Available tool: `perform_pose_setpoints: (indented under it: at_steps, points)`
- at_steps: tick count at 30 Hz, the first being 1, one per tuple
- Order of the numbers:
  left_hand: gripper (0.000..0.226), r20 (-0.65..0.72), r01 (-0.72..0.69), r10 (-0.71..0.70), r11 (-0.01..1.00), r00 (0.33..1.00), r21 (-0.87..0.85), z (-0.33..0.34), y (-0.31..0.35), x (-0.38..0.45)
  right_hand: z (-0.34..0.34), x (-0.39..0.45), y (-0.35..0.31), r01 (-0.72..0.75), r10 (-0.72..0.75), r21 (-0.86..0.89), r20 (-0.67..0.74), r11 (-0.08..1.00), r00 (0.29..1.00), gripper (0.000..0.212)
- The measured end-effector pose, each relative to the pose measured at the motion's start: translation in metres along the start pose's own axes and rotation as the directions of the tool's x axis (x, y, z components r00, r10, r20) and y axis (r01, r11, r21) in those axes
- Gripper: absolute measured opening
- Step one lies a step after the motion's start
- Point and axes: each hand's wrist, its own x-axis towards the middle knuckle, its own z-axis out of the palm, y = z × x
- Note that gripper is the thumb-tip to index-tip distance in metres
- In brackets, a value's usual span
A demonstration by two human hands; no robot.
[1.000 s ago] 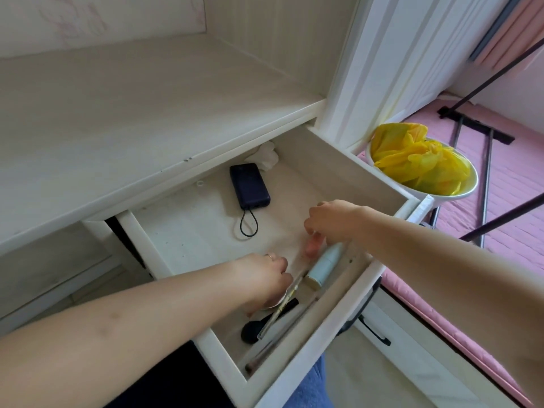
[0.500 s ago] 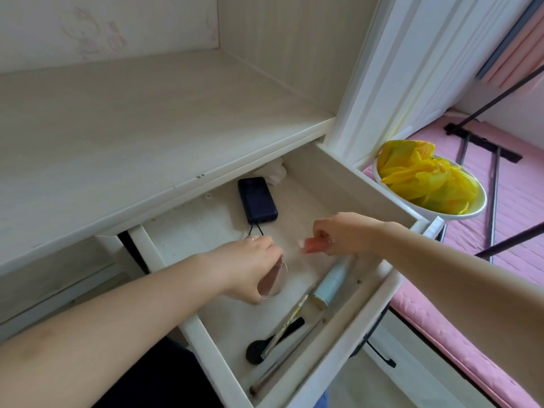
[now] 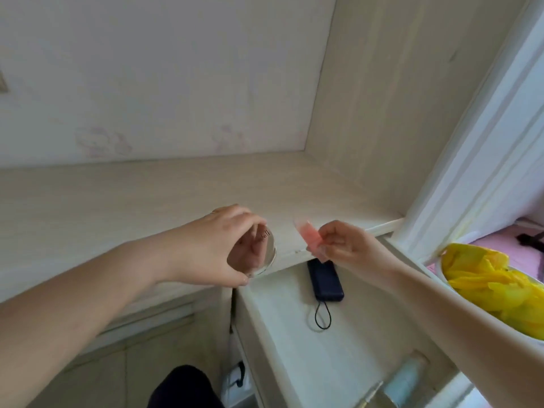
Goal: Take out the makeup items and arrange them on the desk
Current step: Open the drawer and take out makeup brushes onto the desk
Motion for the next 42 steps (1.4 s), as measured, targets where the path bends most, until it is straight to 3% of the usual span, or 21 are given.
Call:
perform_pose_setpoints:
  at_steps: [7,11,16,19,22,24,27,33,38,42]
  points:
    - [0.062,-0.078,0.147,-0.144,0.989,0.986,0.026,-0.066,-0.088,-0.066,0.093,0.079,-0.073,0.081,-0.093,0.243,0.037,0.967,0.995,0.011]
    - [0.047,-0.124,0.317,-0.317,0.948,0.940,-0.026,-0.087,-0.157,-0.111,0.169,0.128,-0.111,0.073,-0.126,0.328,0.143,0.942,0.982,0.013]
    - [0.028,-0.218,0.506,-0.507,0.860,0.834,-0.063,-0.091,-0.238,-0.165,0.256,0.177,-0.147,0.081,-0.165,0.316,0.249,0.945,0.954,0.015]
    - [0.035,-0.254,0.598,-0.602,0.795,0.757,-0.100,-0.085,-0.279,-0.193,0.301,0.201,-0.161,0.075,-0.178,0.313,0.317,0.947,0.932,0.014]
    - [0.044,-0.280,0.654,-0.700,0.714,0.657,-0.250,-0.080,-0.303,-0.207,0.339,0.221,-0.170,0.055,-0.164,0.321,0.324,0.945,0.932,0.013]
    - [0.053,-0.282,0.638,-0.762,0.644,0.582,-0.422,-0.076,-0.316,-0.212,0.361,0.232,-0.178,0.071,-0.167,0.298,0.312,0.952,0.935,0.011]
    - [0.084,-0.276,0.606,-0.826,0.552,0.492,-0.572,-0.071,-0.335,-0.220,0.389,0.249,-0.188,0.115,-0.189,0.260,0.283,0.959,0.940,0.013]
    - [0.082,-0.344,0.551,-0.859,0.509,0.379,-0.661,-0.068,-0.369,-0.223,0.416,0.278,-0.198,0.161,-0.200,0.157,0.274,0.974,0.941,0.020]
    - [0.096,-0.328,0.464,-0.870,0.478,0.369,-0.746,-0.064,-0.384,-0.214,0.424,0.289,-0.198,0.214,-0.241,0.124,0.273,0.969,0.932,0.024]
    - [0.111,-0.309,0.472,-0.869,0.474,0.387,-0.743,-0.063,-0.392,-0.209,0.428,0.295,-0.195,0.248,-0.254,0.053,0.259,0.967,0.932,0.023]
